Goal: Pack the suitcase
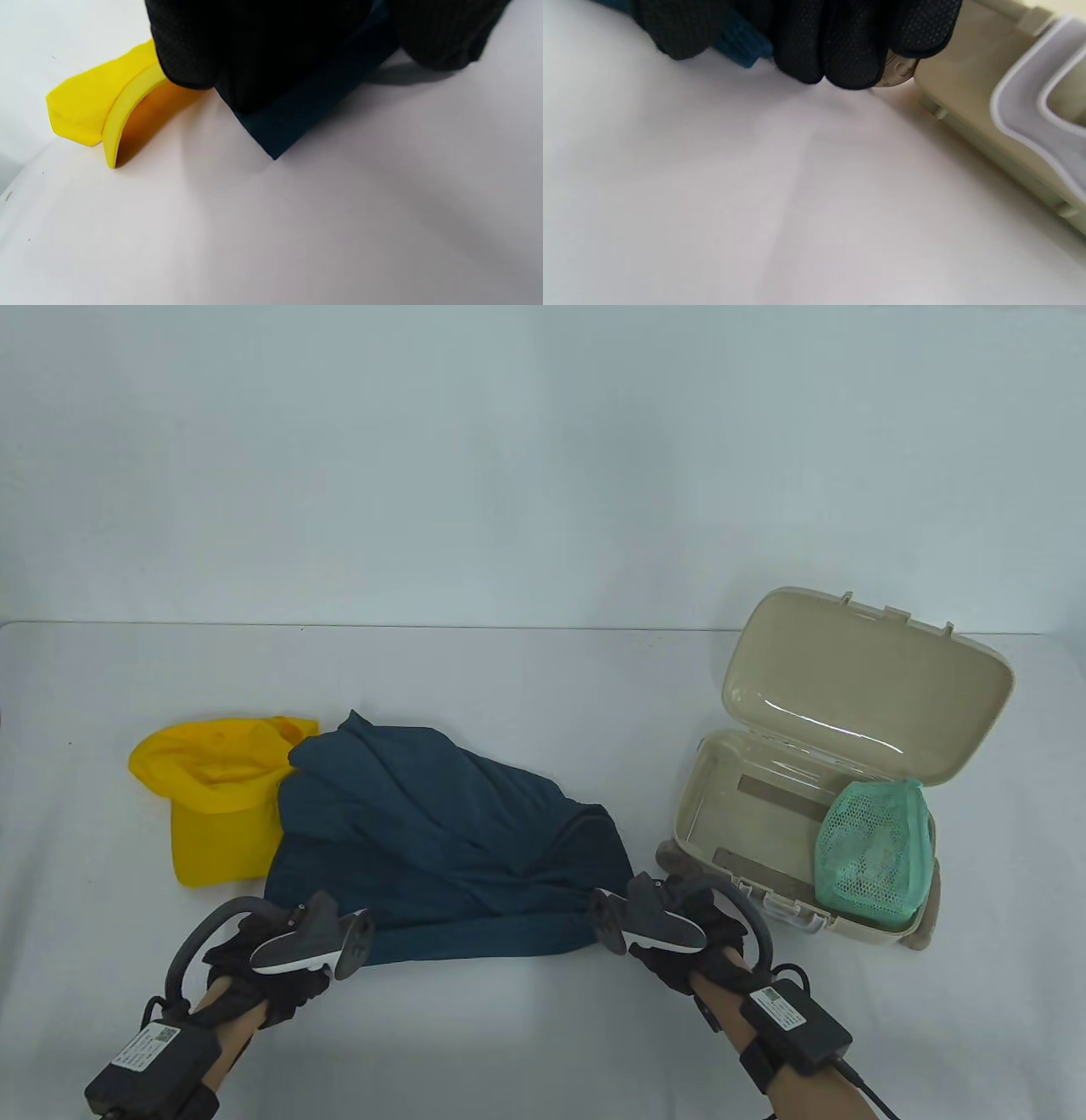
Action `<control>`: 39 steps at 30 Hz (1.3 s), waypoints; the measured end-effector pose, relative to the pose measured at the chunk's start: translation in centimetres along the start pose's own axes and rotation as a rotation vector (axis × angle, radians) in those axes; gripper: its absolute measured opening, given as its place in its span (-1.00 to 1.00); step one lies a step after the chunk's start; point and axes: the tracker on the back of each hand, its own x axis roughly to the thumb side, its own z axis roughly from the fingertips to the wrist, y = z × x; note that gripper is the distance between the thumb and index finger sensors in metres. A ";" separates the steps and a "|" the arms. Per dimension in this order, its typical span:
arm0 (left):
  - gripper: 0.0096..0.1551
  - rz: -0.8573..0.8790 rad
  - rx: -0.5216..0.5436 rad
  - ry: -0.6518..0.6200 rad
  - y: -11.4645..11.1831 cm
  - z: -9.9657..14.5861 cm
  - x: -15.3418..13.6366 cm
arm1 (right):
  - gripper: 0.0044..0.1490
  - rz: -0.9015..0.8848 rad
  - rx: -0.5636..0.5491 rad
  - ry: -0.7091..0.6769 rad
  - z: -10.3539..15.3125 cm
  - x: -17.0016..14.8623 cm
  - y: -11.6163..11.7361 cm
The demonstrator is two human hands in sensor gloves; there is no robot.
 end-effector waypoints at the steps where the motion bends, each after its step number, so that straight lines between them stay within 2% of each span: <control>1: -0.25 -0.008 0.018 0.006 0.0 0.0 0.1 | -0.31 -0.003 0.002 -0.002 0.1 0.0 0.0; 6: -0.46 0.036 0.077 0.038 0.1 0.1 -0.4 | -0.34 0.061 -0.036 -0.018 0.7 0.7 -0.1; 11: -0.49 0.087 0.060 0.035 0.4 0.1 -1.3 | -0.43 0.112 -0.122 -0.032 1.3 1.0 -1.2; 13: -0.51 0.101 0.069 0.035 0.9 0.4 -1.6 | -0.45 0.080 -0.179 -0.020 1.9 0.5 -2.3; 17: -0.53 0.159 0.139 0.025 2.4 1.3 -2.4 | -0.45 -0.042 -0.218 -0.006 3.0 -1.1 -4.0; 20: -0.54 0.211 0.195 0.012 3.9 2.3 -3.2 | -0.45 -0.068 -0.249 0.007 4.0 -2.6 -5.1; 24: -0.54 0.248 0.223 -0.047 5.2 3.7 -3.8 | -0.44 -0.077 -0.227 -0.038 5.6 -4.0 -6.6; 27: -0.54 0.278 0.209 -0.132 5.8 4.4 -3.9 | -0.44 -0.038 -0.102 -0.114 6.6 -4.8 -7.7; 30: -0.54 0.311 0.187 -0.162 6.2 3.5 -4.4 | -0.45 -0.065 -0.062 -0.127 6.1 -5.5 -8.2; 33: -0.54 0.264 0.177 -0.060 7.9 0.3 -6.5 | -0.45 -0.110 -0.088 -0.059 2.6 -6.3 -9.8; 35: -0.54 0.186 0.230 0.146 11.4 -2.2 -9.6 | -0.45 -0.136 -0.160 0.046 -0.9 -6.9 -12.8; 36: -0.54 0.158 0.271 0.271 13.8 -2.5 -11.6 | -0.45 -0.136 -0.233 0.139 -2.3 -7.4 -15.4; 37: -0.54 0.165 0.312 0.355 15.6 -2.2 -13.1 | -0.45 -0.145 -0.305 0.198 -2.8 -7.8 -17.2; 38: -0.54 0.237 0.430 0.502 18.9 -0.5 -15.7 | -0.45 -0.215 -0.468 0.333 -2.8 -9.0 -21.2; 39: -0.54 0.355 0.560 0.589 21.4 1.8 -17.7 | -0.45 -0.306 -0.570 0.388 -2.2 -9.9 -23.9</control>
